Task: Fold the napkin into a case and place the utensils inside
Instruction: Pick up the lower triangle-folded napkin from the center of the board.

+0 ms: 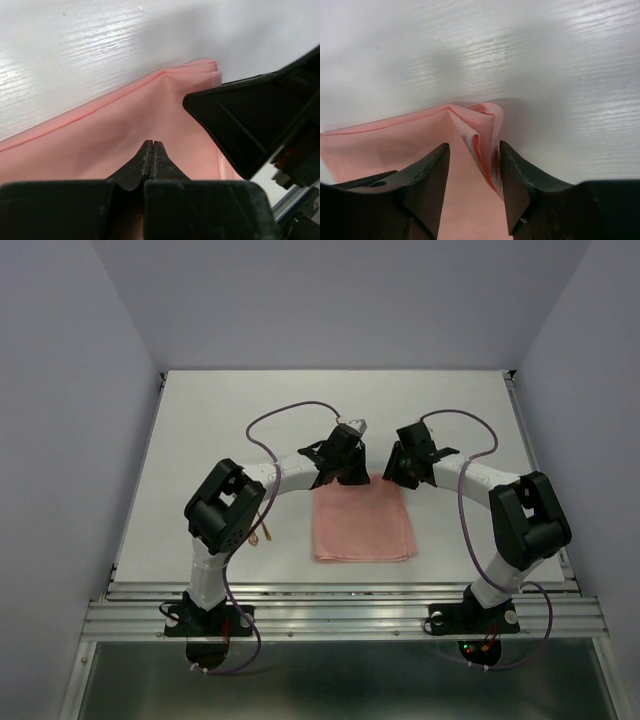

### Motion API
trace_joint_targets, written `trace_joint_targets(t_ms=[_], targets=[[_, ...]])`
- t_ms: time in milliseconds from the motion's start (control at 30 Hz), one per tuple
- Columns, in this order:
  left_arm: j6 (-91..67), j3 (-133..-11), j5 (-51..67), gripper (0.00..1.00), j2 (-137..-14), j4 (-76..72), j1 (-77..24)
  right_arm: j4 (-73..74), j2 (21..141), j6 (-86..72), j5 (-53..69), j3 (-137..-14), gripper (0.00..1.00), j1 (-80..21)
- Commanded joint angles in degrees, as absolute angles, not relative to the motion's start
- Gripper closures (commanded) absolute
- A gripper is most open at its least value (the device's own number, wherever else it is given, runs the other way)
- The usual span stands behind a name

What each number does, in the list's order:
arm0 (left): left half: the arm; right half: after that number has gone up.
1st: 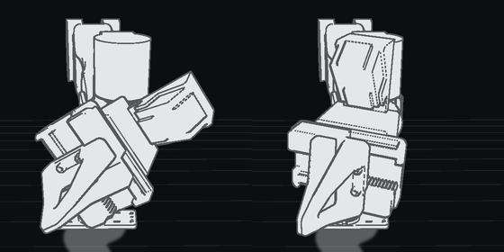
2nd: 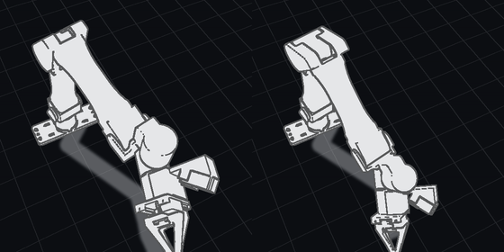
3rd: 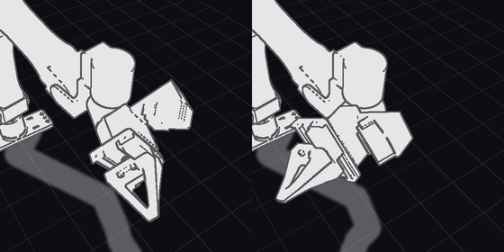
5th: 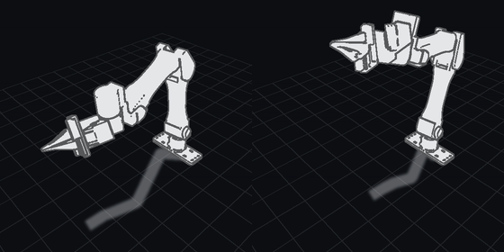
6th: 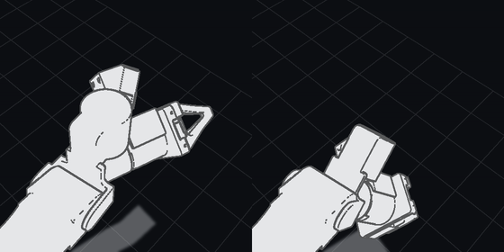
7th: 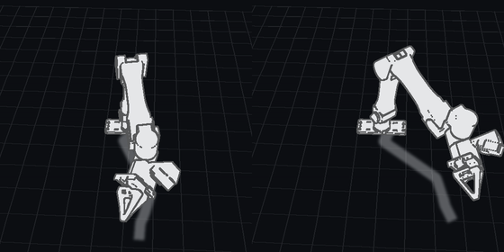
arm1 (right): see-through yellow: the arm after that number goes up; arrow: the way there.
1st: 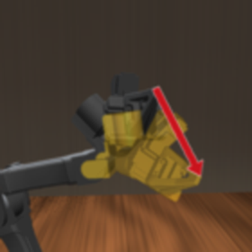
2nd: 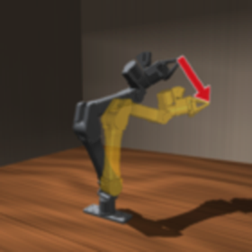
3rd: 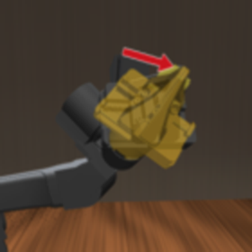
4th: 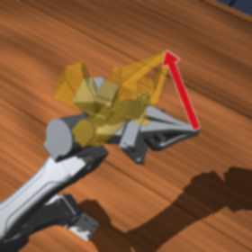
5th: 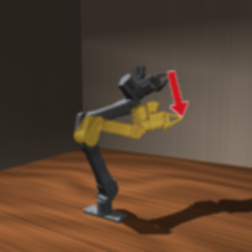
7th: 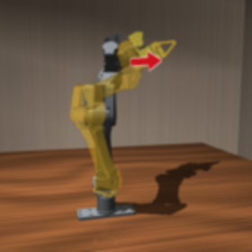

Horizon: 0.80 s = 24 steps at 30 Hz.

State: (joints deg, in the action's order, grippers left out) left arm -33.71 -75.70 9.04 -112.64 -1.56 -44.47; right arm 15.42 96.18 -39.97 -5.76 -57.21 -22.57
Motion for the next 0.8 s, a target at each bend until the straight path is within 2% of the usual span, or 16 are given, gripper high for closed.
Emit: trace_joint_targets(t_ms=[0,33,100,300,767], targets=[[-31.55,-77.08,10.02,1.00,-114.78,-0.97,-44.12,17.93,94.83,-30.95,-11.51,-60.38,0.46,-22.85],[-31.47,-77.52,10.11,1.00,-116.09,-0.71,-44.12,17.93,94.83,-29.72,-11.43,-60.47,0.41,-22.85],[-31.29,-78.31,10.19,1.00,-117.15,-0.44,-44.03,17.93,95.53,-26.48,-10.38,-61.08,0.37,-22.85],[-30.94,-78.49,10.20,1.00,-119.53,-0.18,-43.77,16.09,100.37,-22.24,-6.07,-62.75,0.32,-20.66],[-30.24,-77.34,11.16,1.00,-120.59,-0.79,-43.68,9.58,102.92,-21.09,-2.20,-60.38,0.44,-18.37]])
